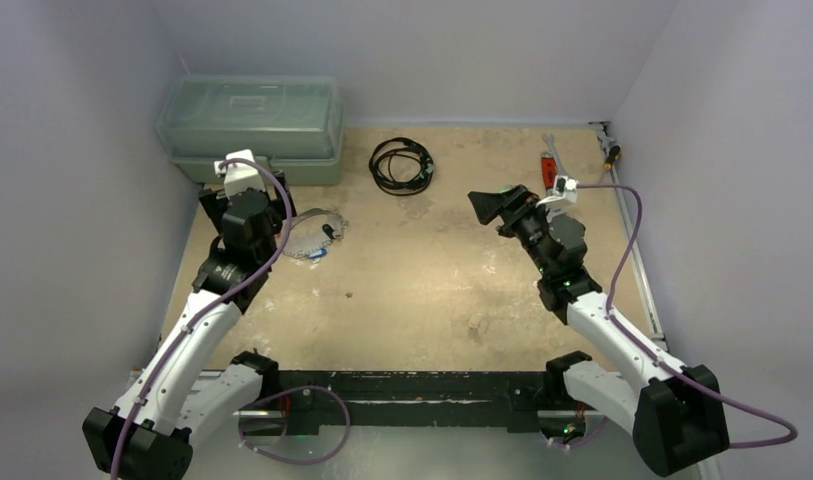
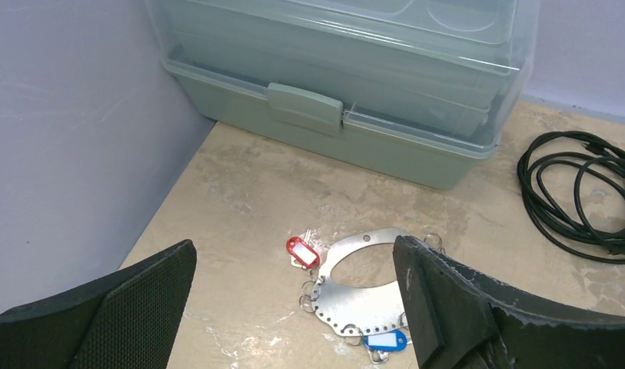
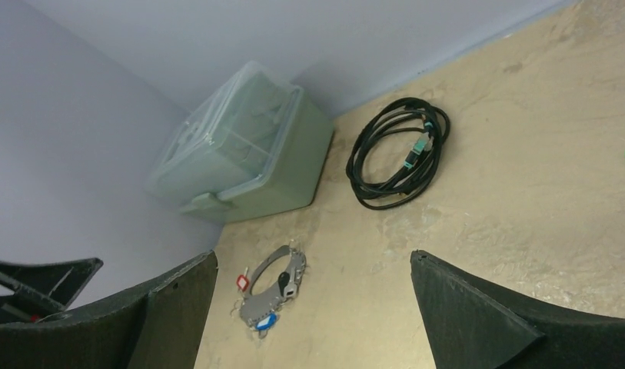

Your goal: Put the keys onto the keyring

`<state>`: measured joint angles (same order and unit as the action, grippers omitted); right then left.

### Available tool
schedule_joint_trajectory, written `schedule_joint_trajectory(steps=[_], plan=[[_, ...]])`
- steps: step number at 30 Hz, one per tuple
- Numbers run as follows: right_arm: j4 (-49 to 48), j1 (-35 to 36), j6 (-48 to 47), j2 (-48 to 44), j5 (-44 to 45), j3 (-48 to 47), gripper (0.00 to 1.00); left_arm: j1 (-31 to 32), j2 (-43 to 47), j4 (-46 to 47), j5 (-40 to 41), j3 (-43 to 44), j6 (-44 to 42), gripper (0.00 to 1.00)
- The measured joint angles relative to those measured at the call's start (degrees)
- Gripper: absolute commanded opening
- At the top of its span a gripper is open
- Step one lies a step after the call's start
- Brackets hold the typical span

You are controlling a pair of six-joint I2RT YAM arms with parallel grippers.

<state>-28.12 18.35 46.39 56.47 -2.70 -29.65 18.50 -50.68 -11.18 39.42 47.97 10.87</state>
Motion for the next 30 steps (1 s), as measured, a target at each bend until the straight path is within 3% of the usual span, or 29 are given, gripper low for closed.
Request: schedule_joint_trajectory(steps=[7, 19, 23, 30], plan=[[-4.5, -0.02, -1.73, -1.16, -1.4, 3.54, 0.98, 0.0, 0.11, -0.09, 0.72, -0.02, -0.04, 0.99], [20.24, 1.2, -9.38, 14.1, 5.42, -18.12, 0.96, 0.02, 0.2, -0.63, -3.1, 0.0, 0.28, 0.97], [27.28, 5.86, -11.82, 21.16, 7.13, -24.63, 0.96, 0.02, -0.33, -2.03, -4.96, 0.42, 0.66, 0.96], [31.21, 18.18, -14.4, 32.35, 7.72, -34.27, 0.94, 0.02, 2.23, -2.75, -5.35, 0.42, 0.66, 0.95]])
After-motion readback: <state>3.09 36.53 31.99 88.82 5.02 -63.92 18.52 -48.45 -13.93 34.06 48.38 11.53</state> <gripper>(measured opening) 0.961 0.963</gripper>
